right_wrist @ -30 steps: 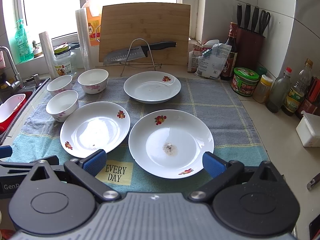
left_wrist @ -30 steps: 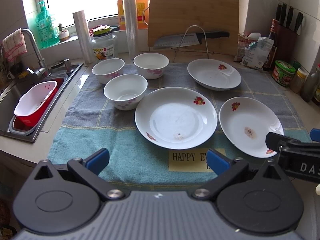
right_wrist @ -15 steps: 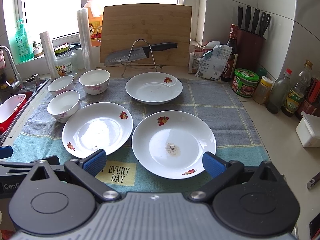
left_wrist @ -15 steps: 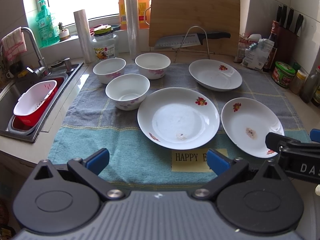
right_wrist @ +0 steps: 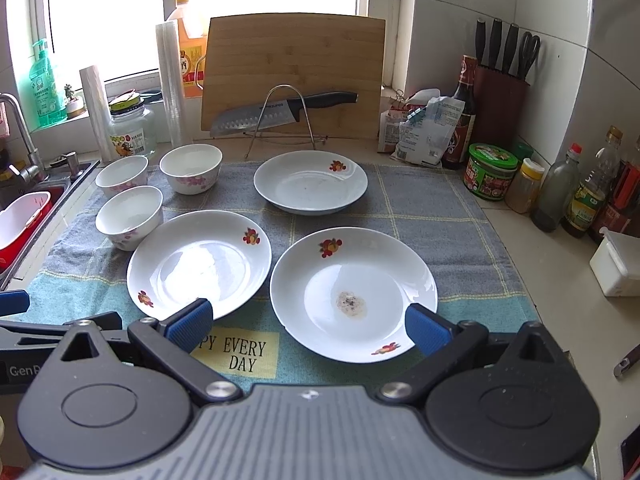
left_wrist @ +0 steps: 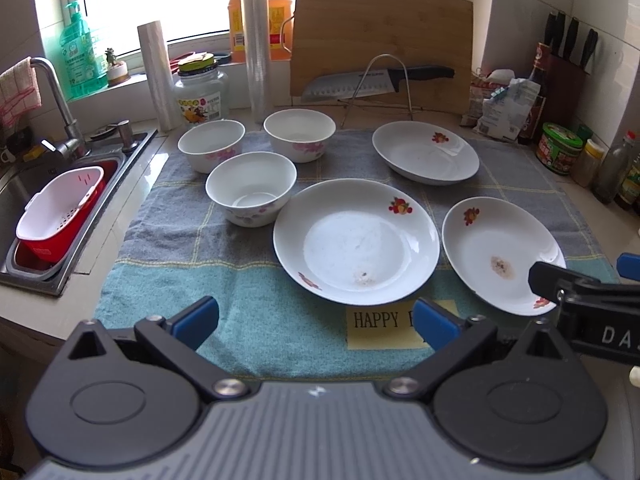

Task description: Organize plates and bowls

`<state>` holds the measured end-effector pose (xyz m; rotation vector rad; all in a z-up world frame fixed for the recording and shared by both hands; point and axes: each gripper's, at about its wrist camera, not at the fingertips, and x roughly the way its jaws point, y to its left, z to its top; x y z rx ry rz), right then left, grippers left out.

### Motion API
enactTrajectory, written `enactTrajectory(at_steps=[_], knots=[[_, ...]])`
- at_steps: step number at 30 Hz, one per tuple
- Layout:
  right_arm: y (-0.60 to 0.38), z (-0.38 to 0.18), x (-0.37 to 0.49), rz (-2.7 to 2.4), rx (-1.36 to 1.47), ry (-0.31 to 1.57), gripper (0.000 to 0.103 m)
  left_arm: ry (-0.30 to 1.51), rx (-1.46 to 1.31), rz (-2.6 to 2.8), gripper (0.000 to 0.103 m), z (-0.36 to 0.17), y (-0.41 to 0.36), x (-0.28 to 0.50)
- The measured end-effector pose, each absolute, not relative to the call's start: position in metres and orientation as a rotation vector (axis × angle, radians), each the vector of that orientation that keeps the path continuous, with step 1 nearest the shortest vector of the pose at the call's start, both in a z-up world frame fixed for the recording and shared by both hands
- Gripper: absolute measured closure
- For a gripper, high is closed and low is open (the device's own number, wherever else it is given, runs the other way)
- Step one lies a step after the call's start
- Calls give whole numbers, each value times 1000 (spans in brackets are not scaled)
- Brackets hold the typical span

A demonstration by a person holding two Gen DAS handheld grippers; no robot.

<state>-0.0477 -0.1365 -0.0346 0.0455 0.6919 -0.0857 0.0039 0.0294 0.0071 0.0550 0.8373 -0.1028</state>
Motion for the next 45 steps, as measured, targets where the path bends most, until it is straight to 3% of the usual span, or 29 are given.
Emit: enactTrajectory(at_steps=[15,27,45], knots=[[-146,-42,-46,-77,45,612,0,791,62,-212,1,-6,45,18],[-196,-78,-55,-149,35,625,0,816,-22,-231,1,-20,54,45],[-232,-163,-16,31,-76,736,0,868,-45,-256,1,-34,1,89]])
